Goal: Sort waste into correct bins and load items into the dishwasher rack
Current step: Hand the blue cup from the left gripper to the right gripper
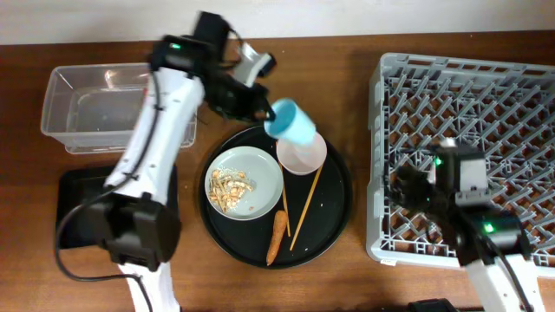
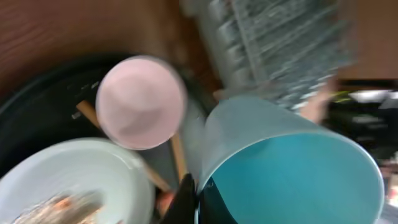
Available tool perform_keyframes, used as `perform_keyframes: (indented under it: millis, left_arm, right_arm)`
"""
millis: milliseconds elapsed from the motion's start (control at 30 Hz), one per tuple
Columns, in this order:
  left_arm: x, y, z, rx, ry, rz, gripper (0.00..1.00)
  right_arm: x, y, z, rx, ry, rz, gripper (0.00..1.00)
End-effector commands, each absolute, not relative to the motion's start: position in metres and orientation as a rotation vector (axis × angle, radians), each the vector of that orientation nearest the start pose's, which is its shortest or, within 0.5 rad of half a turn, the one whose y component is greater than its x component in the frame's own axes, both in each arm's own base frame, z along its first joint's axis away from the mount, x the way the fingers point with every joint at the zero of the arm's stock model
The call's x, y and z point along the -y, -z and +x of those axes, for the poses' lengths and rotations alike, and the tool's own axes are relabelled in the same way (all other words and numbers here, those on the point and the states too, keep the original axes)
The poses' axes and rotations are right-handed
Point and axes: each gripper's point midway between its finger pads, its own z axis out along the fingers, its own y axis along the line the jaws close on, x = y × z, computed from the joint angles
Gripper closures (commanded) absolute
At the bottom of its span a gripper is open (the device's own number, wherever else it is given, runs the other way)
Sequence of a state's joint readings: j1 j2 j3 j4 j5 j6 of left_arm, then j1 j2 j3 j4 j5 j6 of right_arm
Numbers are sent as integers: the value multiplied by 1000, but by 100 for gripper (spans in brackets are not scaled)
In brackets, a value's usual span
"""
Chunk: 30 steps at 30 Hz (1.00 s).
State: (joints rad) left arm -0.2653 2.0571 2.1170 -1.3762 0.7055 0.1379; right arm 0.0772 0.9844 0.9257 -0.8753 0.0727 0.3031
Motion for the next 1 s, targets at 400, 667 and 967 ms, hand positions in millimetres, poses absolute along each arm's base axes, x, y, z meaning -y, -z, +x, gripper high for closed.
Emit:
perform_keyframes:
  millis: [400, 667, 967]
  left_arm:
    - [279, -318, 349, -2229, 1819, 787, 100]
    - [295, -321, 334, -2239, 1871, 821, 100]
    - [295, -320, 334, -2239, 1870, 821, 100]
  right_arm:
    - [-156, -294, 306, -1870, -941, -578, 2]
    - [-174, -329, 290, -1608, -990, -824, 3]
    - [-175, -322, 296, -1627, -999, -817, 30]
